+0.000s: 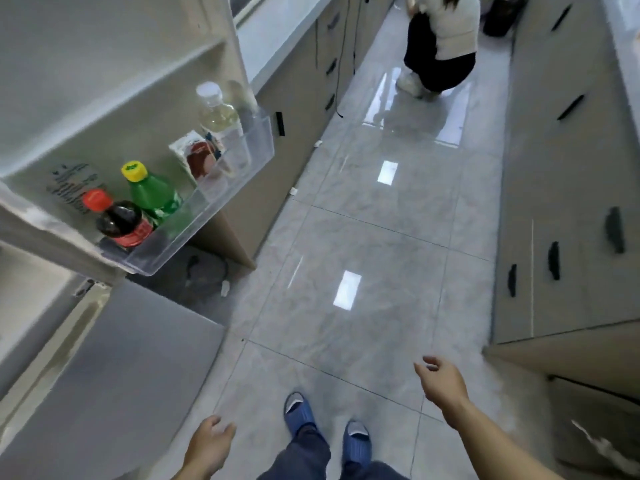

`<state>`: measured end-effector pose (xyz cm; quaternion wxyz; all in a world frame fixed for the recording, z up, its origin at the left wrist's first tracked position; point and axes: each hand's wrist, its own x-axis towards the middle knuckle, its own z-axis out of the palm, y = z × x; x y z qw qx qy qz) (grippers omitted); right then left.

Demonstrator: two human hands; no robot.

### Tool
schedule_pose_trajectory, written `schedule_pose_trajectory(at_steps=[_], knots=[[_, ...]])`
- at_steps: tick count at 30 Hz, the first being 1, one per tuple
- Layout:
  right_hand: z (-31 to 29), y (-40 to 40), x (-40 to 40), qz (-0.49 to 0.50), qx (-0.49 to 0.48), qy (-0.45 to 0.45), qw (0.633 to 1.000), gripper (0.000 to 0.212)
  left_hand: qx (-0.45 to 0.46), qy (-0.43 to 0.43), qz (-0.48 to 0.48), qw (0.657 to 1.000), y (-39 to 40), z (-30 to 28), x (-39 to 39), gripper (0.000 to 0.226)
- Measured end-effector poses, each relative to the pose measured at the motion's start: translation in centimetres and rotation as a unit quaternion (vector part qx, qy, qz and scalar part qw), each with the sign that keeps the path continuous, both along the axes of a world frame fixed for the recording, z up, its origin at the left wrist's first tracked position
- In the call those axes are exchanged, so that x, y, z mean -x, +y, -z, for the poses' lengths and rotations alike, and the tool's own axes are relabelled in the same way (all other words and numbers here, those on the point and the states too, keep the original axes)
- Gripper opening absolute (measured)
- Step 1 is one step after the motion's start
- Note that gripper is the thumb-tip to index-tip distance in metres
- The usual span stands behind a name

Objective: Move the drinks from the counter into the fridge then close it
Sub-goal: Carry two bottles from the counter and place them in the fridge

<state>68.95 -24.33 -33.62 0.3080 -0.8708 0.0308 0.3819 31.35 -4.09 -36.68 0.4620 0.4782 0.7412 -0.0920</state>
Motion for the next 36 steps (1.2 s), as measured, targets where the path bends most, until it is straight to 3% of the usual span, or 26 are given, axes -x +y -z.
schedule_pose_trajectory(at_steps=[10, 14, 21, 29, 36], knots=[[0.8, -3.5, 1.9, 0.133, 0.016, 0.044, 0.99, 0.028, 0.033, -0.052, 0.158, 0.986, 6.4, 0.7, -7.2, 0.037], [1.4, -5.2, 2.7, 0.165, 0.041, 0.05, 0.984, 0.02, 0.061, -0.072, 0.116, 0.989, 8.2, 0.6, -10.6, 0.035], [3.4, -8.1, 0.5, 0.209, 0.079, 0.078, 0.972, 0.03, 0.097, -0.107, 0.088, 0.986, 9.5, 0.2, -19.9, 0.029], [5.8, -7.7, -11.2, 0.2, 0.099, 0.092, 0.97, 0.033, 0.064, -0.078, 0.08, 0.992, 11.4, -0.2, -30.0, 0.027], [4.6, -0.2, -27.3, 0.115, 0.049, 0.091, 0.988, 0.022, 0.019, -0.049, 0.031, 0.998, 12.6, -1.3, -36.9, 0.028]])
